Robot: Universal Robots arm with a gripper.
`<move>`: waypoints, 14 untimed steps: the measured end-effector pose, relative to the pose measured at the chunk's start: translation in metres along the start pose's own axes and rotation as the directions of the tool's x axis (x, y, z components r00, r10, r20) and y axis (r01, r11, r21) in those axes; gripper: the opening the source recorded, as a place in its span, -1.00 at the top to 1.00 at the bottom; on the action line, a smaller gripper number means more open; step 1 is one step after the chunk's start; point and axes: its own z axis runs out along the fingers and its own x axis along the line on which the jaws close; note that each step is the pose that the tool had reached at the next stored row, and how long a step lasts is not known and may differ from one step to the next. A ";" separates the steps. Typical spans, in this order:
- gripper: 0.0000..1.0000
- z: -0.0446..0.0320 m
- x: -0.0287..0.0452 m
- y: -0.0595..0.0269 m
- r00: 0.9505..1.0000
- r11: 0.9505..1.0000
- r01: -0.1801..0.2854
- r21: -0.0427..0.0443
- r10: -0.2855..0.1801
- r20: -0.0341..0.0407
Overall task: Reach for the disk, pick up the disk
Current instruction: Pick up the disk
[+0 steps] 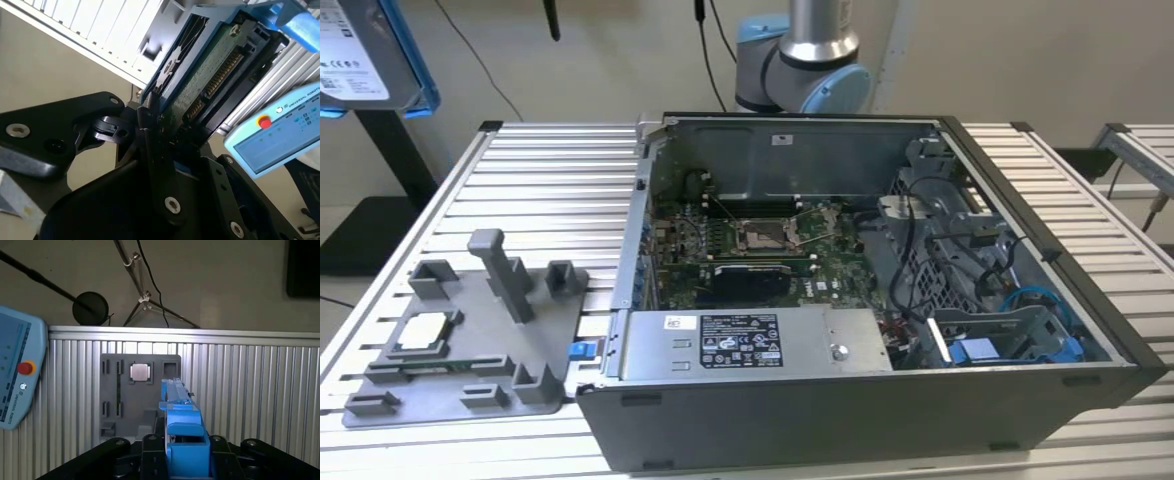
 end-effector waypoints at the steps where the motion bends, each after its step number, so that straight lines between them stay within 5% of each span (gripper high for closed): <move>1: 1.00 0.0000 0.0000 -0.0025 1.000 1.000 0.000 0.000 0.000 0.000; 14: 1.00 -0.0009 0.0006 -0.0542 1.000 1.000 0.000 0.000 0.000 0.000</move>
